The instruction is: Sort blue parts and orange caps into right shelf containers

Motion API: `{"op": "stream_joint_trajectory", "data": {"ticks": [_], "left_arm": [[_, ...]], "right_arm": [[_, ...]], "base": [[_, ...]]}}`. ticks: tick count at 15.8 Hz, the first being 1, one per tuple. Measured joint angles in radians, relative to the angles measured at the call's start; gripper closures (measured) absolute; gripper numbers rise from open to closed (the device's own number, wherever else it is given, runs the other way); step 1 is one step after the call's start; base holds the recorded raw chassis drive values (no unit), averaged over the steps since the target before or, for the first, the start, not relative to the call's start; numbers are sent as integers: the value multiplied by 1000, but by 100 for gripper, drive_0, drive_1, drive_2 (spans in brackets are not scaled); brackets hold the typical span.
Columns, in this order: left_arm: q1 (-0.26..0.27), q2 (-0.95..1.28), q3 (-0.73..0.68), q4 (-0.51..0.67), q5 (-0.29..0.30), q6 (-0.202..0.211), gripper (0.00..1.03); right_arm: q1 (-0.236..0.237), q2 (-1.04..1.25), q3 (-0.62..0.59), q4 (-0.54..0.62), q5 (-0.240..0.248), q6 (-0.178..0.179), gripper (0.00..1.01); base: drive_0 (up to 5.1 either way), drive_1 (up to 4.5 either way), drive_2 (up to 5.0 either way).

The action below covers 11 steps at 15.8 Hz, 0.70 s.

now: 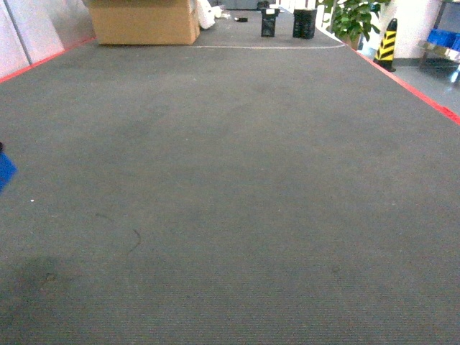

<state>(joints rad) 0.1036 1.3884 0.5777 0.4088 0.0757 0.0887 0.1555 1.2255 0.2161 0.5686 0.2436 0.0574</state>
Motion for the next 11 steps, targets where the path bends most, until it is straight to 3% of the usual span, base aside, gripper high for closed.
{"op": "stream_joint_trajectory", "data": {"ticks": [2,3,11], "left_arm": [[7,-335,-121,-104,-24,17,57],[7,-412,-120,-89,-24,18,57],[8,-407,-111,-94,-24,24,57]], "right_arm": [[2,-27,7,8,4,-10,58],[2,-14,3,-2,3,-14,58],[2,-16,2,3,3,-17,58]], "base": [[0,0,0],[0,0,0],[0,0,0]]}}
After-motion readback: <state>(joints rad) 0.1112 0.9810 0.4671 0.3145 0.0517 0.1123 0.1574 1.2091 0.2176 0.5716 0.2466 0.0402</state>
